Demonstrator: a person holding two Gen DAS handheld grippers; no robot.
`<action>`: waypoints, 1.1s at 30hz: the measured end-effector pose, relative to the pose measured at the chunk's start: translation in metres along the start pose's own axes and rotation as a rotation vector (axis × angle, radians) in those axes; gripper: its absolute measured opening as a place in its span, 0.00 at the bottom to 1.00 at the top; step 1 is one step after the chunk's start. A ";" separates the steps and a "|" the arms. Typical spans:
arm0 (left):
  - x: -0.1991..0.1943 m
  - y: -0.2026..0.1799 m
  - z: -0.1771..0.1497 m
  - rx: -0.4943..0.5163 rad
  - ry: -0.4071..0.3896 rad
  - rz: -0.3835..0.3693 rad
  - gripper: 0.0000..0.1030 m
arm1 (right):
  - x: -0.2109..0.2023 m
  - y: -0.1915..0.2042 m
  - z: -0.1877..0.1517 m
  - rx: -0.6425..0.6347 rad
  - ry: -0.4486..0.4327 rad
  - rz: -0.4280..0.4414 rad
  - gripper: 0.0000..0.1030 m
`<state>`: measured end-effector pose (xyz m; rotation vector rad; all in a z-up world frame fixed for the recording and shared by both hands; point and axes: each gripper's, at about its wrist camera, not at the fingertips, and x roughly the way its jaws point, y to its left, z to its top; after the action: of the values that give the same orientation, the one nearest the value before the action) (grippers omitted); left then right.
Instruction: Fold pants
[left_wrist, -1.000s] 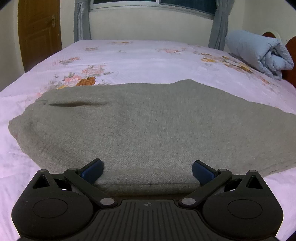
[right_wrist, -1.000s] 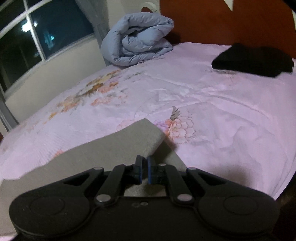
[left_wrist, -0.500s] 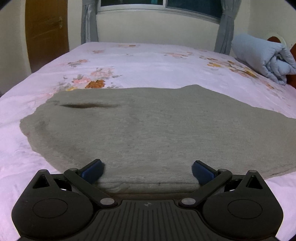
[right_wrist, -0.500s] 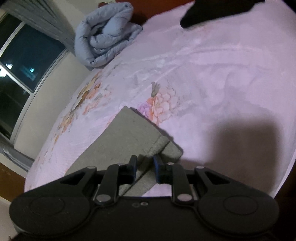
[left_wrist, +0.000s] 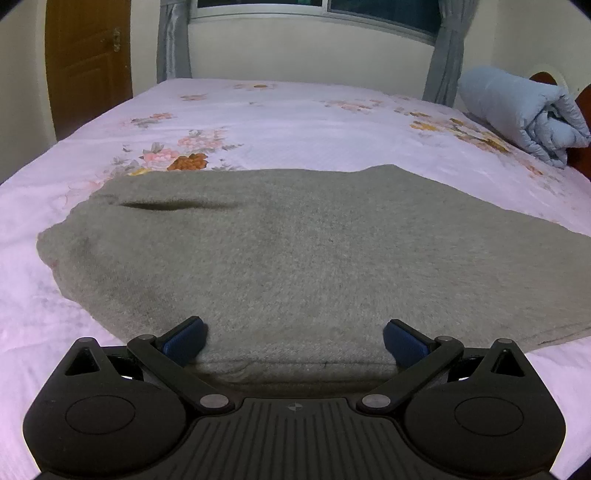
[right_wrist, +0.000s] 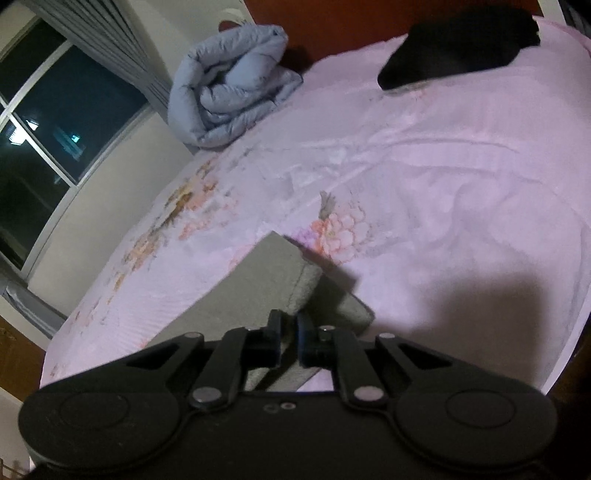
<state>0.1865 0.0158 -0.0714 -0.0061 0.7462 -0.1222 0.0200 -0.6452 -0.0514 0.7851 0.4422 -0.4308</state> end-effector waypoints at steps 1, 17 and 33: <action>0.000 0.000 0.000 -0.001 -0.001 -0.003 1.00 | -0.003 0.000 -0.001 0.003 -0.004 0.003 0.00; -0.003 0.010 0.000 -0.008 0.007 -0.012 1.00 | 0.000 -0.034 -0.011 0.103 0.013 -0.030 0.09; -0.002 0.014 0.000 -0.026 0.019 -0.003 1.00 | 0.016 -0.038 0.000 0.116 0.026 -0.001 0.00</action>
<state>0.1865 0.0299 -0.0712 -0.0313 0.7666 -0.1157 0.0133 -0.6724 -0.0822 0.9038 0.4448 -0.4505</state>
